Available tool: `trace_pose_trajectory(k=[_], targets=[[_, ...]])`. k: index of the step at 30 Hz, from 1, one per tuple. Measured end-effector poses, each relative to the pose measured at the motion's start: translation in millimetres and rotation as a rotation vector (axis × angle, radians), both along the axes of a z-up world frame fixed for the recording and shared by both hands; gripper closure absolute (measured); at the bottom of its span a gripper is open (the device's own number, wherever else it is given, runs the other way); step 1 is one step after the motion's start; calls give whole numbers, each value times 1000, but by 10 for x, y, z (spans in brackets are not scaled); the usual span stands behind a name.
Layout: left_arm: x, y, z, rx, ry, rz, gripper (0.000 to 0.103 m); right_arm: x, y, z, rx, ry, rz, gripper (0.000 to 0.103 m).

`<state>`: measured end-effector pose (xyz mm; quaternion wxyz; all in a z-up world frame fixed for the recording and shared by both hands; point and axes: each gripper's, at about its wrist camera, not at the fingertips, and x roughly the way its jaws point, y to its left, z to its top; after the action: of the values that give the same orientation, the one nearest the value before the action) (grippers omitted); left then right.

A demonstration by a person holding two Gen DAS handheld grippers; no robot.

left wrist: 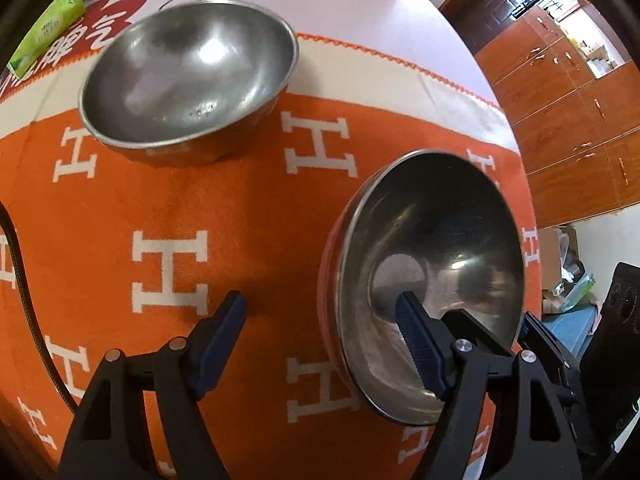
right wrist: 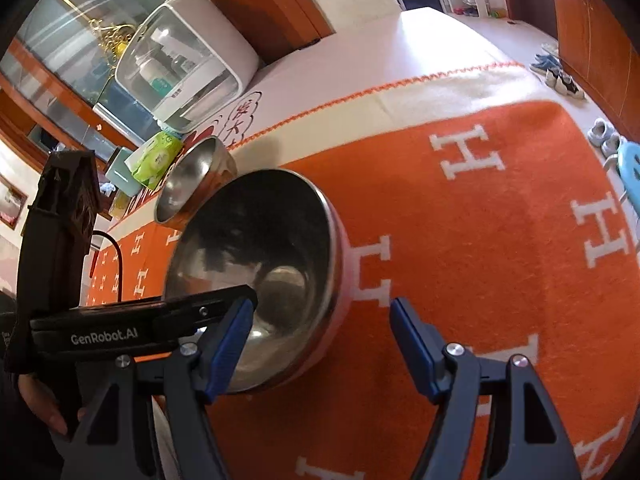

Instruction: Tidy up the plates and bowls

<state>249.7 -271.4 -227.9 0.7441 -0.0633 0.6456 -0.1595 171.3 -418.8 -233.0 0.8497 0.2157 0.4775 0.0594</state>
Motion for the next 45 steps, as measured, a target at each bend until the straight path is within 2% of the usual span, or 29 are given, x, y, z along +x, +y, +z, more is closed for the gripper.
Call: trace_pose_trajectory(k=[5, 8, 10, 12, 14, 18, 21, 22, 27, 31, 38, 45], targets=[[-23, -66, 8, 14, -34, -5, 31, 3, -33, -13, 24, -37, -10, 34], [-2, -143, 1, 25, -50, 6, 32, 23, -59, -19, 16, -46, -20, 42], [-23, -148, 7, 43, -65, 14, 35, 29, -80, -32, 17, -51, -36, 52], [-28, -165, 14, 57, -75, 13, 43, 27, -113, -45, 31, -58, -44, 53], [-7, -159, 13, 32, -70, 14, 48, 35, -114, -47, 33, -60, -45, 53], [-1, -166, 17, 25, -74, 15, 51, 34, -111, -48, 35, -59, -43, 55], [-12, -150, 15, -24, -53, 22, 63, 20, -108, -62, 64, -50, -36, 60], [-16, -144, 2, -50, -35, 31, 64, 15, -105, -63, 71, -46, -38, 62], [-72, -149, -6, -69, -11, 28, 68, -22, -59, -44, 70, -35, -42, 70], [-121, -160, 6, -84, 4, 20, 76, -82, -40, -16, 63, -28, -43, 74], [-193, -227, 49, -68, 27, -17, 77, -216, -50, 9, 45, -4, -52, 76], [-330, -338, 98, -24, 43, -52, 77, -422, -27, 62, 14, 14, -57, 85]])
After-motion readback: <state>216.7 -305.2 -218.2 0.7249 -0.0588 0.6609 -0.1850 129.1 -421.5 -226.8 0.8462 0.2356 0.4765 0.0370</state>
